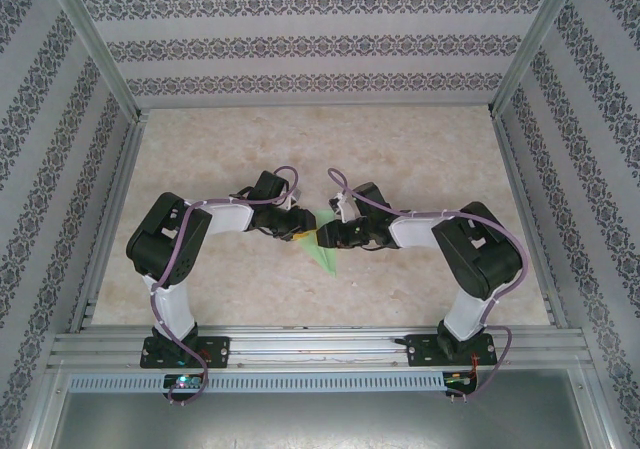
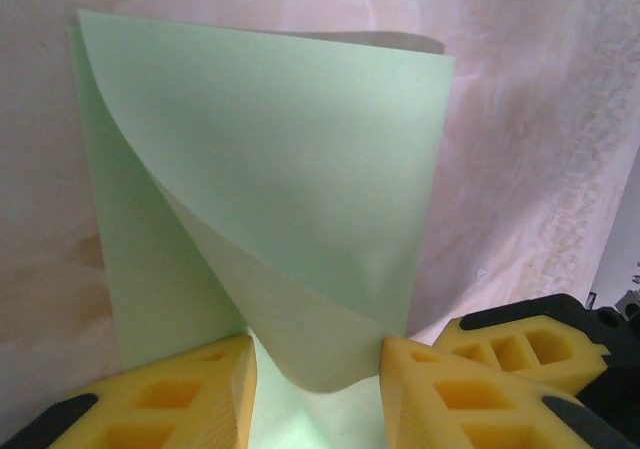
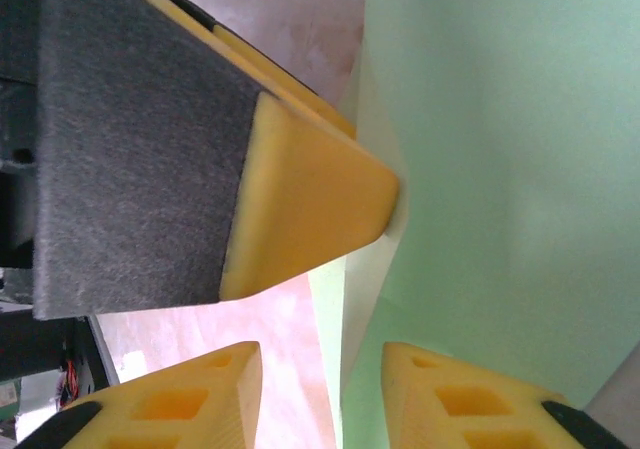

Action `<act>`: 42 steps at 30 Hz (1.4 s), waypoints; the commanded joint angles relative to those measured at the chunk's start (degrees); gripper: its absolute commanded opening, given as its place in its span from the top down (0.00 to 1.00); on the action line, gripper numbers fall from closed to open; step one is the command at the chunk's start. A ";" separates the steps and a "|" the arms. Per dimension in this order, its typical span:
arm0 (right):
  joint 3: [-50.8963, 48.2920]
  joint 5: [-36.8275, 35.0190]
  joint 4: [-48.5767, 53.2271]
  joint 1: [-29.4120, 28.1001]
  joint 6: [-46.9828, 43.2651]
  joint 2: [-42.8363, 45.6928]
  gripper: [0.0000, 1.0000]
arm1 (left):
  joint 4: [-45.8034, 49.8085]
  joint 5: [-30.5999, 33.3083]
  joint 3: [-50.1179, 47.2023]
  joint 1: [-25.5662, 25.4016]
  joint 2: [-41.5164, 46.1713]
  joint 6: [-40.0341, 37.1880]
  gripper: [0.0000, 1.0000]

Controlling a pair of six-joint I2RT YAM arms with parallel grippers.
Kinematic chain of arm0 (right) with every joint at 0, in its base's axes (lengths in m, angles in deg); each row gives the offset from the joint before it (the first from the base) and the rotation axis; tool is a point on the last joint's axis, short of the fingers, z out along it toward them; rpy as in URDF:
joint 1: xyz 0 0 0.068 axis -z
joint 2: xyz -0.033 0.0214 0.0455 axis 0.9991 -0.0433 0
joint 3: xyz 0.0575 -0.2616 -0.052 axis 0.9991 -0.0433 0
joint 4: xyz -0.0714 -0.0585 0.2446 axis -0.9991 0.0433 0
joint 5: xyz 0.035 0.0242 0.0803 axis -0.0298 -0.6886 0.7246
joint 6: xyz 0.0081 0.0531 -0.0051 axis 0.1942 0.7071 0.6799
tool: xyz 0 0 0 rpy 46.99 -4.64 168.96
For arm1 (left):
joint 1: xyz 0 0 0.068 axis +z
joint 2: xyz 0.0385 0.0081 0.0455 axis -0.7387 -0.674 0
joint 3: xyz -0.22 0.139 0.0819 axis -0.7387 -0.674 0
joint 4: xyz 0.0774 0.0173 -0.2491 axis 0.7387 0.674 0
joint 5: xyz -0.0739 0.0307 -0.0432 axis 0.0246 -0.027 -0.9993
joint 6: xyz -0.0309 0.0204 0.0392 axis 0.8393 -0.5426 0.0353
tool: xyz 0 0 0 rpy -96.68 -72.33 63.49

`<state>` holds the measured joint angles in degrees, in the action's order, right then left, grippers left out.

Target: Fold a paper plane with a square sheet of paper (fold left side to right side)

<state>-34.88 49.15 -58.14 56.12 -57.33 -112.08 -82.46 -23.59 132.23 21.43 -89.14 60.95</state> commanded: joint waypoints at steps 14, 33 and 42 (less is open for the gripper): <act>0.26 -3.76 1.87 -0.15 -0.17 0.44 1.00 | 3.55 3.79 0.30 -0.35 -1.28 -1.92 0.62; -2.92 -1.35 0.60 1.12 0.31 4.03 0.95 | 3.16 3.78 0.05 -0.39 -1.12 -2.06 0.61; -1.88 -12.65 9.75 -1.42 -1.76 11.19 0.66 | 2.47 3.53 -0.25 -0.35 -0.75 -1.84 0.61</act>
<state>-37.26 42.16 -53.35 56.19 -57.37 -105.02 -82.43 -23.62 132.25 21.43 -89.14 60.58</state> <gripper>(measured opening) 0.331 0.387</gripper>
